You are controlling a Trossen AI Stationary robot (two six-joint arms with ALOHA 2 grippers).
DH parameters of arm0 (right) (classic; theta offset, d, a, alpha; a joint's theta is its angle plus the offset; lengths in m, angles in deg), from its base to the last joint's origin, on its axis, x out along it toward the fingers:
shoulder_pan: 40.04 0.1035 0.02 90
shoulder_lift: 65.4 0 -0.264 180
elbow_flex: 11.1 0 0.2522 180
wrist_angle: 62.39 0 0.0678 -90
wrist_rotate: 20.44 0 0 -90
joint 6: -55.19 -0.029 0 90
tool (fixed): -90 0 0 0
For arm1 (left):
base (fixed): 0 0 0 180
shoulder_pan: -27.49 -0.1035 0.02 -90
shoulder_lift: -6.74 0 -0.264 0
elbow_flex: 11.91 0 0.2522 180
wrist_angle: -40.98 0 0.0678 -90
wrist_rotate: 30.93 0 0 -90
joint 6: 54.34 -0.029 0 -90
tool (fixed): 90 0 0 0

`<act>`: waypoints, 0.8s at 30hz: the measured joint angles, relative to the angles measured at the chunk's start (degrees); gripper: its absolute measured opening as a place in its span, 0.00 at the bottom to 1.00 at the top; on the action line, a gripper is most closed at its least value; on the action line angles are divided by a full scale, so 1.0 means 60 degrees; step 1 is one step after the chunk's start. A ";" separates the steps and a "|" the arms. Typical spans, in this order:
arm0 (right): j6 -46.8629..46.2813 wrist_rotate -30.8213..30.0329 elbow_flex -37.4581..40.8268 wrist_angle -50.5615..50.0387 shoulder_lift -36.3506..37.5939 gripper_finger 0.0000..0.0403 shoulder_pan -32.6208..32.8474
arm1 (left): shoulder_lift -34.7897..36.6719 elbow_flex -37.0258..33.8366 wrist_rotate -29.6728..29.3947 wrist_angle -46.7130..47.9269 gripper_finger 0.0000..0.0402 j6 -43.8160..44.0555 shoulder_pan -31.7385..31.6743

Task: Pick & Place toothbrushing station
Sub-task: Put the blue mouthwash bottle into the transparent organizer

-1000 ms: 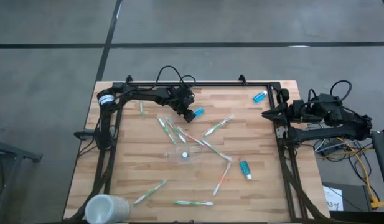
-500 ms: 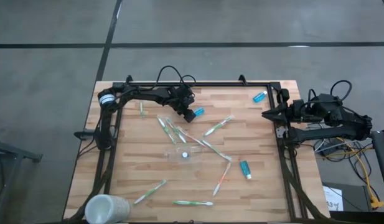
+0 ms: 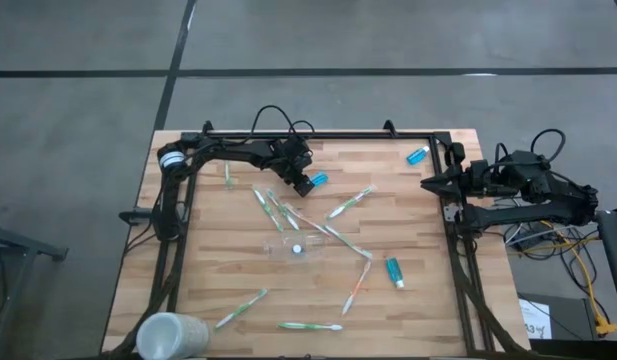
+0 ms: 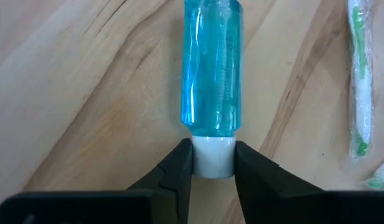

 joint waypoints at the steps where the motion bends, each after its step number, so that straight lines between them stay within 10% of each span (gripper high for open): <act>1: 0.0000 -0.0003 -0.0002 0.0000 -0.0004 0.08 0.0002 | 0.0000 0.0000 0.0011 0.0001 0.25 0.0000 0.0000; 24: 0.0000 0.0000 -0.0002 0.0001 -0.0002 0.08 -0.0002 | 0.0759 0.2712 -0.0960 0.5037 0.25 -0.1265 0.0007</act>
